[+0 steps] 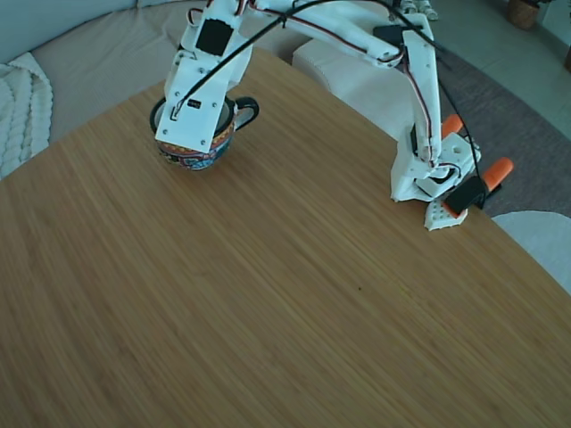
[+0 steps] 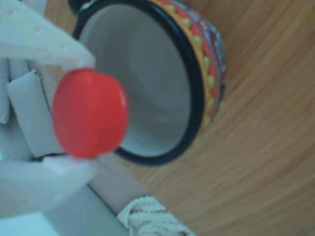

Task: Grasp a red cap and put it in the cup.

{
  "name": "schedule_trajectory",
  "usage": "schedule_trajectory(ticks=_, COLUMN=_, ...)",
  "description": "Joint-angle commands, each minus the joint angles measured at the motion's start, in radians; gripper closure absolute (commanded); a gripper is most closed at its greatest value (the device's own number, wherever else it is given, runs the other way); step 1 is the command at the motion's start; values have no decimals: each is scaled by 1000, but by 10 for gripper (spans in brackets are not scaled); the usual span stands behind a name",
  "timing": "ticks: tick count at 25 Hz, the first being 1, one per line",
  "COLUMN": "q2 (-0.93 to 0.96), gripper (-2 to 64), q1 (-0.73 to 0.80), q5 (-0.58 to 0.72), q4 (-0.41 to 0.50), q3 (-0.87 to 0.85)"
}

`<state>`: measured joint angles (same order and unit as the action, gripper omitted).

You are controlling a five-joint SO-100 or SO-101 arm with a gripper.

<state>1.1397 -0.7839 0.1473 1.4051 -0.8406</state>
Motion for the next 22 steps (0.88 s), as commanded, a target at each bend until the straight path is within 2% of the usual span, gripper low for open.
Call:
schedule_trajectory(ticks=1, q2=-11, gripper=602, q1=-18, q5=5, q4=6, q3=57)
schedule_trajectory(ticks=8, q2=-87, gripper=602, q1=-100, q5=6, q4=-5, q3=57)
schedule_trajectory(ticks=16, q2=-84, gripper=591, q1=-106, q5=38, q4=-6, q3=58)
schedule_trajectory(ticks=18, q2=-84, gripper=518, q1=-100, q5=29, q4=-6, q3=58)
schedule_trajectory(ticks=22, q2=-84, gripper=250, q1=-98, q5=-38, q4=3, q3=94)
